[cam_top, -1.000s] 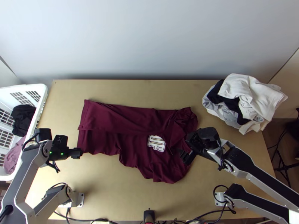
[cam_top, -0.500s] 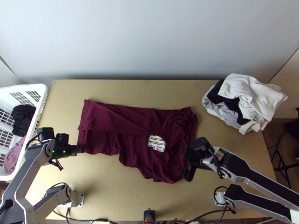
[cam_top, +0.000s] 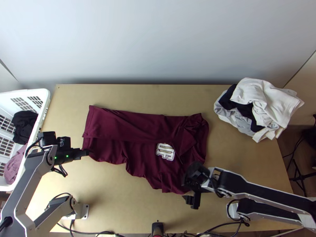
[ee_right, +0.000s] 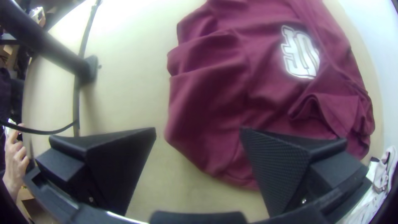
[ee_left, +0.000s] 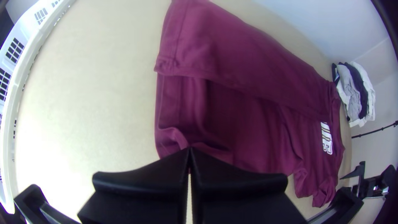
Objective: Fold the t-shirt
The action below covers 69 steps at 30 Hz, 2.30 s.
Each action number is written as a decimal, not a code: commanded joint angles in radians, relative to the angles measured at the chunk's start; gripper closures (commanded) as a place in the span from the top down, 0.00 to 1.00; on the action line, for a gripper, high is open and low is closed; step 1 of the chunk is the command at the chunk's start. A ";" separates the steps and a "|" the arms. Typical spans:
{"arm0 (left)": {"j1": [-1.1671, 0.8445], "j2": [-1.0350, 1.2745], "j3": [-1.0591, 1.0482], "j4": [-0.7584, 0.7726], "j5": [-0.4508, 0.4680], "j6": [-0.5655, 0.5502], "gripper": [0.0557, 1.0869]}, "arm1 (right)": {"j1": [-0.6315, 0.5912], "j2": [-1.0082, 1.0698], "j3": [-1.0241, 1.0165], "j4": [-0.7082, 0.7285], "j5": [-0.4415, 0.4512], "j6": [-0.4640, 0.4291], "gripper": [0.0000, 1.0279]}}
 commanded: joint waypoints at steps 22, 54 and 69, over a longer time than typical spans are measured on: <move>0.028 -0.001 0.072 -0.007 -0.010 0.016 0.03 | -0.129 0.037 0.102 -0.058 -0.016 -0.006 0.03; 0.076 0.043 0.267 -0.021 -0.007 0.014 0.03 | -0.545 0.141 0.392 -0.018 -0.016 -0.116 0.03; 0.053 0.237 0.451 0.007 -0.005 0.025 0.03 | -0.727 0.342 0.511 0.028 -0.021 -0.178 0.03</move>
